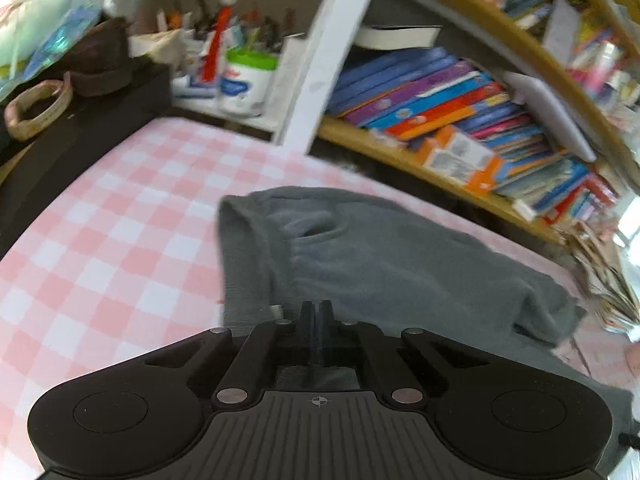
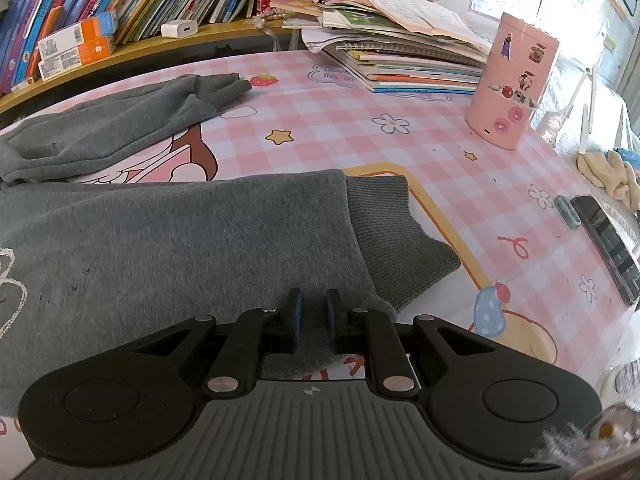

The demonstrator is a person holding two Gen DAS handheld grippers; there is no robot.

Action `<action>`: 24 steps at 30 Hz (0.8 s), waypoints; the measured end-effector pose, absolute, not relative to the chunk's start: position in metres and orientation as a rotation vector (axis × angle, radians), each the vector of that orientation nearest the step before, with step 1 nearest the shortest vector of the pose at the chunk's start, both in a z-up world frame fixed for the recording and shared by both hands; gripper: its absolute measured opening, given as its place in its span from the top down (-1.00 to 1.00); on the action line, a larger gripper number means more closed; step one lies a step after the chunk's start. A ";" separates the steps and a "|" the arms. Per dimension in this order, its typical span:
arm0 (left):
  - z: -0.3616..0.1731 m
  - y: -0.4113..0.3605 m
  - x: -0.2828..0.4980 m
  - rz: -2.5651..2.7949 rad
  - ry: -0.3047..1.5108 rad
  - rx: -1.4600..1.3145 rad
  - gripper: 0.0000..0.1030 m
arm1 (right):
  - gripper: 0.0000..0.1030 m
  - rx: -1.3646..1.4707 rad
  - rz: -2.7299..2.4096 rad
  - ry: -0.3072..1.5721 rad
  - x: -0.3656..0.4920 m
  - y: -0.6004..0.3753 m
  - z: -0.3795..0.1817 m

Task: Fold clothes

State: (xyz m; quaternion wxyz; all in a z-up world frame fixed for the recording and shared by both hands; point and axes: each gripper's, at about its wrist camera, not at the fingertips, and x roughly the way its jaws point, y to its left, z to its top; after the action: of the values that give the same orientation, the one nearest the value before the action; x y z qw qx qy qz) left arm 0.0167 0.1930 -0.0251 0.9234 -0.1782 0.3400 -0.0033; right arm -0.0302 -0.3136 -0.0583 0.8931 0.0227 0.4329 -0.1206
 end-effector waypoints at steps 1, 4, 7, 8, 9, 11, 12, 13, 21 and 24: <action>-0.026 0.189 0.019 -0.014 0.711 -0.350 0.89 | 0.75 0.046 -0.251 0.898 -0.030 -0.313 -0.058; -0.029 0.180 0.024 0.055 0.728 -0.266 0.86 | 0.75 0.044 -0.250 0.899 -0.030 -0.313 -0.058; -0.026 0.188 0.022 0.088 0.696 -0.296 0.68 | 0.75 0.050 -0.244 0.897 -0.032 -0.314 -0.058; -0.025 0.192 0.022 0.098 0.689 -0.304 0.62 | 0.75 0.051 -0.243 0.896 -0.033 -0.314 -0.058; -0.026 0.196 0.024 0.115 0.694 -0.306 0.50 | 0.75 0.052 -0.241 0.895 -0.033 -0.314 -0.058; -0.029 0.202 0.027 0.143 0.719 -0.315 0.45 | 0.75 0.052 -0.240 0.894 -0.034 -0.314 -0.058; -0.031 0.205 0.028 0.155 0.733 -0.323 0.38 | 0.75 0.052 -0.240 0.895 -0.034 -0.314 -0.058; -0.033 0.207 0.031 0.164 0.749 -0.334 0.38 | 0.75 0.051 -0.241 0.895 -0.034 -0.314 -0.058; -0.039 0.192 0.039 0.076 0.752 -0.320 0.46 | 0.74 0.049 -0.241 0.896 -0.033 -0.314 -0.058; -0.041 0.195 0.039 0.077 0.756 -0.346 0.90 | 0.74 0.051 -0.241 0.895 -0.033 -0.314 -0.058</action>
State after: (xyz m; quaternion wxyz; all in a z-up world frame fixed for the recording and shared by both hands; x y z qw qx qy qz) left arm 0.0391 0.1948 -0.0410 0.9141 -0.1680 0.3673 0.0374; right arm -0.0335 -0.3140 -0.0583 0.8943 0.0245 0.4315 -0.1160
